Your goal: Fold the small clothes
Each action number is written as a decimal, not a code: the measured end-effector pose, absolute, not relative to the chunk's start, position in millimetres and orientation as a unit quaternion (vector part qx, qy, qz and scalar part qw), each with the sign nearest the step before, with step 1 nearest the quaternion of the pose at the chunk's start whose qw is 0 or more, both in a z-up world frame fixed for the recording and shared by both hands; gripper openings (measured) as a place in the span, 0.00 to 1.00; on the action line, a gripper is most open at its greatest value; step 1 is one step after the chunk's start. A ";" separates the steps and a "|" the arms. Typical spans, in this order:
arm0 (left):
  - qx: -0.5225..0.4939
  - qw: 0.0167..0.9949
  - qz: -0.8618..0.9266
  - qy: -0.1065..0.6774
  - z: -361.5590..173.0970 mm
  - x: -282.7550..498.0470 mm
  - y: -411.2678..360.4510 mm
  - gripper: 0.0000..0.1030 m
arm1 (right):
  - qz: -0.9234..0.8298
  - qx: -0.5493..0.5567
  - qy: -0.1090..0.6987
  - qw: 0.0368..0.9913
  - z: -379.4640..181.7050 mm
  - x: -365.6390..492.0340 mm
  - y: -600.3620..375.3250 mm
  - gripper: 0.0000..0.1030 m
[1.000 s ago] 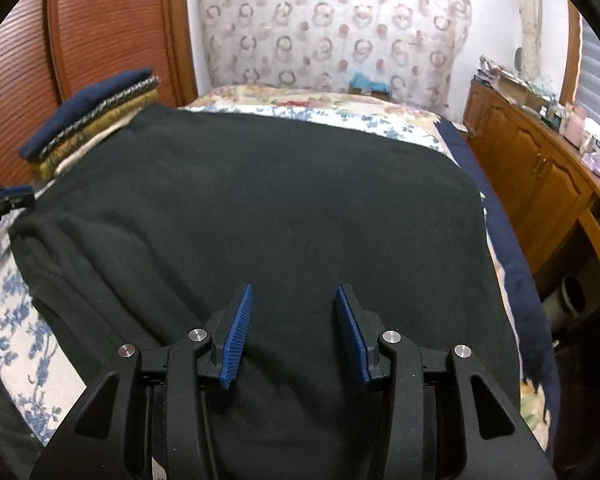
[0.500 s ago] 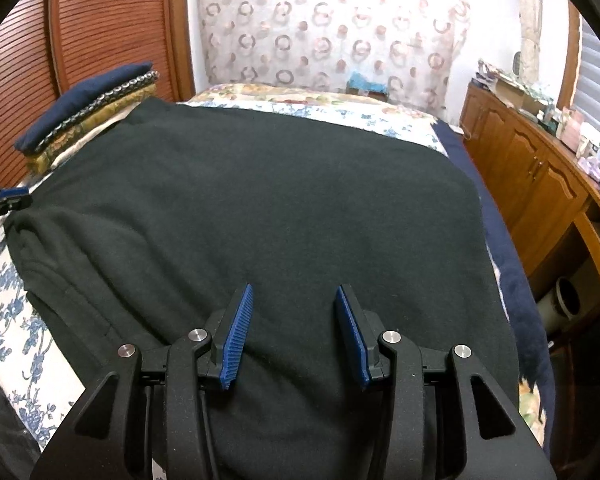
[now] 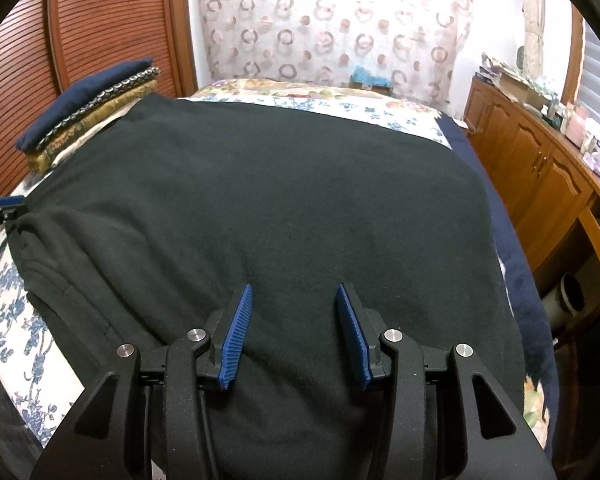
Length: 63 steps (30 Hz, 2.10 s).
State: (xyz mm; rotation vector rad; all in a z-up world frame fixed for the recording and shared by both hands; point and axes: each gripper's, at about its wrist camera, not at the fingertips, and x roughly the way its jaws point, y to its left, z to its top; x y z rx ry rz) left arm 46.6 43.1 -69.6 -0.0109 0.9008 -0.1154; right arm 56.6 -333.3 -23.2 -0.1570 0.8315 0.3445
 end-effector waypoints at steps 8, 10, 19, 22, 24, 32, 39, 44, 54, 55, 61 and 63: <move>-0.004 0.900 -0.055 0.433 -71.3 50.8 45.7 0.40 | 0.166 -0.074 0.402 0.897 -23.7 56.1 -332.5 0.44; -0.006 0.900 -0.055 0.432 -71.7 51.8 46.4 0.40 | 0.166 -0.076 0.402 0.898 -23.7 56.0 -332.4 0.44; -0.005 0.900 -0.082 0.428 -70.6 50.3 42.1 0.17 | 0.166 -0.074 0.402 0.898 -23.8 56.1 -332.8 0.44; 0.009 0.904 -0.088 0.417 -68.4 46.6 35.4 0.06 | 0.166 -0.074 0.402 0.897 -23.9 56.3 -332.5 0.44; 0.002 0.910 -0.098 0.404 -61.0 44.0 33.2 0.05 | 0.166 -0.074 0.402 0.897 -24.0 56.0 -331.8 0.44; -0.025 0.935 -0.144 0.322 -0.4 40.1 14.0 0.04 | 0.168 -0.070 0.402 0.897 -23.5 56.0 -331.9 0.44; -0.010 0.940 -0.170 0.294 21.8 52.6 -9.3 0.04 | 0.168 -0.069 0.402 0.897 -23.7 56.5 -332.1 0.44; 0.000 0.940 -0.192 0.280 34.4 52.2 -31.3 0.04 | 0.168 -0.069 0.402 0.897 -23.8 56.5 -332.4 0.44; 0.016 0.940 -0.228 0.255 65.0 56.3 -72.2 0.04 | 0.177 -0.048 0.401 0.897 -21.9 55.7 -339.4 0.44; 0.017 0.938 -0.234 0.256 66.7 59.6 -77.1 0.03 | 0.176 -0.046 0.402 0.897 -21.3 56.0 -340.1 0.44; 0.035 0.928 -0.278 0.247 87.3 75.4 -118.1 0.03 | 0.165 -0.027 0.377 0.911 -2.5 44.5 -354.5 0.44; 0.047 0.923 -0.294 0.243 94.8 78.2 -137.4 0.03 | 0.163 -0.019 0.366 0.916 9.2 37.0 -361.7 0.44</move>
